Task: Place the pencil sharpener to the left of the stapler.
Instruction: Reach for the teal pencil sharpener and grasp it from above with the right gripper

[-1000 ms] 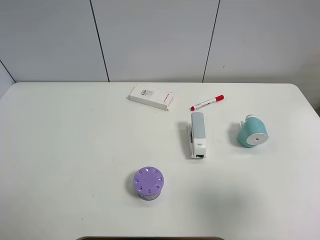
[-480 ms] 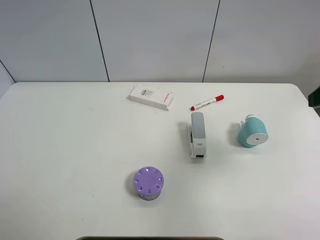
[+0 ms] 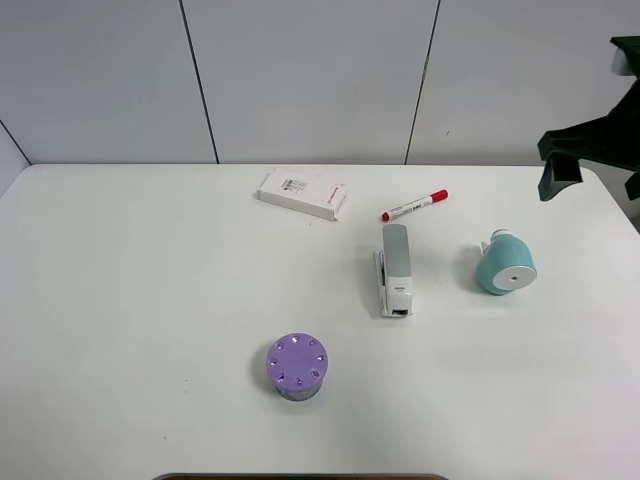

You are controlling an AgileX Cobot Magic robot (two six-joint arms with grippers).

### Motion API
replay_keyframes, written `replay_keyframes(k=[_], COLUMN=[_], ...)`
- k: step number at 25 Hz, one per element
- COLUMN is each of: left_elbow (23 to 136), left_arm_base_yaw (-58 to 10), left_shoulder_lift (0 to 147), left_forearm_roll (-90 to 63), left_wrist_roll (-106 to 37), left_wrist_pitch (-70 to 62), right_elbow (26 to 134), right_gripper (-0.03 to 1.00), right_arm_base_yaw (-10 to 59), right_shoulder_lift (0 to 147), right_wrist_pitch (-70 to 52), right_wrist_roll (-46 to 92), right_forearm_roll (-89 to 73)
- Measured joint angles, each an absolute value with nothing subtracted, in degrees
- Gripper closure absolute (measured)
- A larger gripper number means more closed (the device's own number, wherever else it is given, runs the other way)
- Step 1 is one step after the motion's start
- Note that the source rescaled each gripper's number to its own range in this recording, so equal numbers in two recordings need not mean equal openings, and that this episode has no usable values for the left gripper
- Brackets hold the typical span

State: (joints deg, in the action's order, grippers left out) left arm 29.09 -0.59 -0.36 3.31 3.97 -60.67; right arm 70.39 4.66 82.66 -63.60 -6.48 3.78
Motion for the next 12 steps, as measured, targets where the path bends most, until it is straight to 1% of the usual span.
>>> replay_keyframes(k=[4,12], left_elbow=[29.1,29.1], left_arm_base_yaw=[-0.6,-0.6], left_shoulder_lift=[-0.4,-0.4], left_forearm_roll=[3.3,3.3], left_wrist_roll=[4.0,4.0], left_wrist_pitch=[-60.7,-60.7], right_elbow=[72.2,72.4], right_gripper=[-0.03,-0.03], right_arm_base_yaw=[4.7,4.7], right_shoulder_lift=[88.9,97.2], right_wrist_pitch=[-63.6,-62.0], right_wrist_roll=[-6.4,-5.6], right_forearm_roll=[2.3,2.2])
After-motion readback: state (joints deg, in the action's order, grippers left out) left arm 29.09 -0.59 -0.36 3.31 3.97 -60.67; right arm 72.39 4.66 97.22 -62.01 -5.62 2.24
